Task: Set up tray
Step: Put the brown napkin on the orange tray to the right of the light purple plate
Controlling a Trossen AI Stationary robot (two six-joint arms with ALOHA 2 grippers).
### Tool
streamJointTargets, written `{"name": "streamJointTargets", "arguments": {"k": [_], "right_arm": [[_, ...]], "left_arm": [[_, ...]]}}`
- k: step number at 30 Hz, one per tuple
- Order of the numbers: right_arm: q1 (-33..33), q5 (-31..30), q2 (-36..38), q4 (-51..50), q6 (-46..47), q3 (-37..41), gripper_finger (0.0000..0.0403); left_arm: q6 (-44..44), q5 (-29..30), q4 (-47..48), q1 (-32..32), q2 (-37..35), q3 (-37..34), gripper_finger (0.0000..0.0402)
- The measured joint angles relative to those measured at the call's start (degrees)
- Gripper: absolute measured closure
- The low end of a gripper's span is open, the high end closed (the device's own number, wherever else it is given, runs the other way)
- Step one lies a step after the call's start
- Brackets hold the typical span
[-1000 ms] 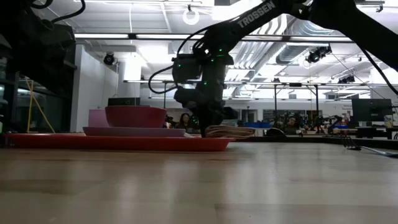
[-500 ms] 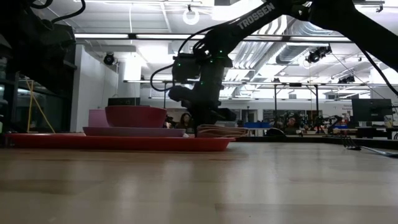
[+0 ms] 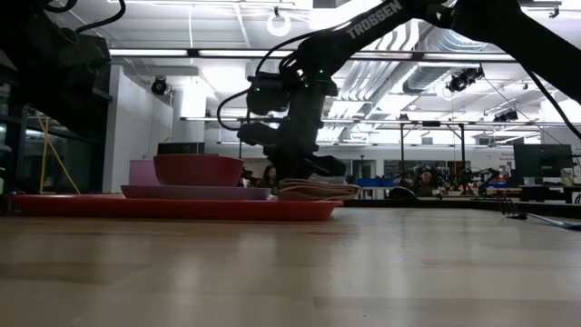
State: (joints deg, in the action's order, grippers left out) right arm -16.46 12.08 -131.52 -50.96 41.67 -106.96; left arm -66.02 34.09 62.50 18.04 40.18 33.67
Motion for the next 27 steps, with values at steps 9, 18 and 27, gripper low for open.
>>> {"name": "streamJointTargets", "arguments": {"k": [9, 18, 27], "right_arm": [[0.48, -1.59, 0.04, 1.29, 6.09, -0.02, 0.0402], [0.61, -2.63, 0.07, 2.93, 12.7, -0.02, 0.0403], [1.55, -1.39, 0.13, 4.13, 17.0, -0.02, 0.0403]], "left_arm": [[1.75, -0.22, -0.28, 0.0, 0.0, 0.0, 0.0174], [2.2, -0.25, -0.3, -0.01, 0.0, 0.0, 0.0174], [4.31, -0.59, -0.48, -0.01, 0.0, 0.0, 0.0174]]}}
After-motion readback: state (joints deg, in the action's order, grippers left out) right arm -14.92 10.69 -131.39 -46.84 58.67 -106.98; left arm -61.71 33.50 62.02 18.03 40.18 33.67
